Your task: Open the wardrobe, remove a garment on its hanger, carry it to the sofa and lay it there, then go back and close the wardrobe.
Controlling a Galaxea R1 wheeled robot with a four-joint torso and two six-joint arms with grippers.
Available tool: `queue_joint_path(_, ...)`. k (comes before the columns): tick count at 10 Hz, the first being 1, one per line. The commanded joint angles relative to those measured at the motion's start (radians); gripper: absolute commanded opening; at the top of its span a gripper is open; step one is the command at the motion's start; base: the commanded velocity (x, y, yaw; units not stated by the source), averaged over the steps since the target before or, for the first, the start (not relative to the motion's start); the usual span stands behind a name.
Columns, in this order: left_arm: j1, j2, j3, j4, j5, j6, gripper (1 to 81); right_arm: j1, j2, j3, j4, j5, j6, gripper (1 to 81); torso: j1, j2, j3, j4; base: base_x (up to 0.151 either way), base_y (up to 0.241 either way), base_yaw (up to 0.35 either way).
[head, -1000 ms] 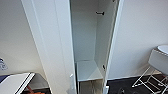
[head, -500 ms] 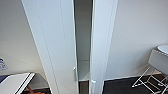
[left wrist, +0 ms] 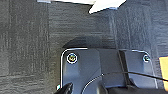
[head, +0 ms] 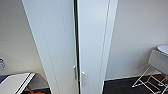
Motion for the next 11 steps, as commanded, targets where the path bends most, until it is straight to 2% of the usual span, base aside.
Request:
queue_joint_path(1, 0.096, 0.160, -0.241, 0.160, -0.107, 0.016, 81.1, -0.092, 0.134, -0.180, -0.165, -0.051, -0.013, 81.1, 0.000, 0.000, 0.000, 0.000, 0.000, 0.000, 0.000)
queue_joint_path(4, 0.160, 0.282, -0.421, 0.206, -0.184, 0.019, 81.1, -0.251, 0.244, -0.357, -0.196, -0.057, -0.023, 81.1, 0.000, 0.000, 0.000, 0.000, 0.000, 0.000, 0.000)
queue_joint_path(5, 0.171, 0.318, -0.461, 0.220, -0.182, 0.019, 81.1, -0.296, 0.278, -0.423, -0.220, -0.058, -0.026, 81.1, 0.000, 0.000, 0.001, 0.000, 0.000, 0.000, 0.000)
queue_joint_path(7, 0.191, 0.377, -0.525, 0.220, -0.168, 0.018, 81.1, -0.374, 0.312, -0.496, -0.277, -0.057, -0.029, 81.1, -0.001, 0.000, 0.001, 0.000, 0.000, 0.000, 0.000)
queue_joint_path(8, 0.206, 0.405, -0.536, 0.217, -0.168, 0.018, 81.1, -0.411, 0.307, -0.500, -0.326, -0.051, -0.027, 81.1, -0.001, -0.001, 0.001, 0.000, 0.000, 0.000, 0.000)
queue_joint_path(9, 0.211, 0.419, -0.536, 0.215, -0.165, 0.018, 81.1, -0.431, 0.307, -0.498, -0.346, -0.048, -0.027, 81.1, -0.001, -0.001, 0.002, 0.000, 0.000, 0.000, 0.000)
queue_joint_path(10, 0.212, 0.433, -0.536, 0.215, -0.149, 0.016, 81.1, -0.437, 0.309, -0.495, -0.348, -0.054, -0.027, 81.1, -0.001, -0.001, 0.002, 0.000, 0.000, 0.000, 0.000)
queue_joint_path(11, 0.212, 0.451, -0.536, 0.215, -0.091, 0.018, 81.1, -0.442, 0.307, -0.493, -0.352, -0.048, -0.027, 81.1, -0.001, -0.001, 0.003, 0.000, 0.000, 0.000, 0.000)
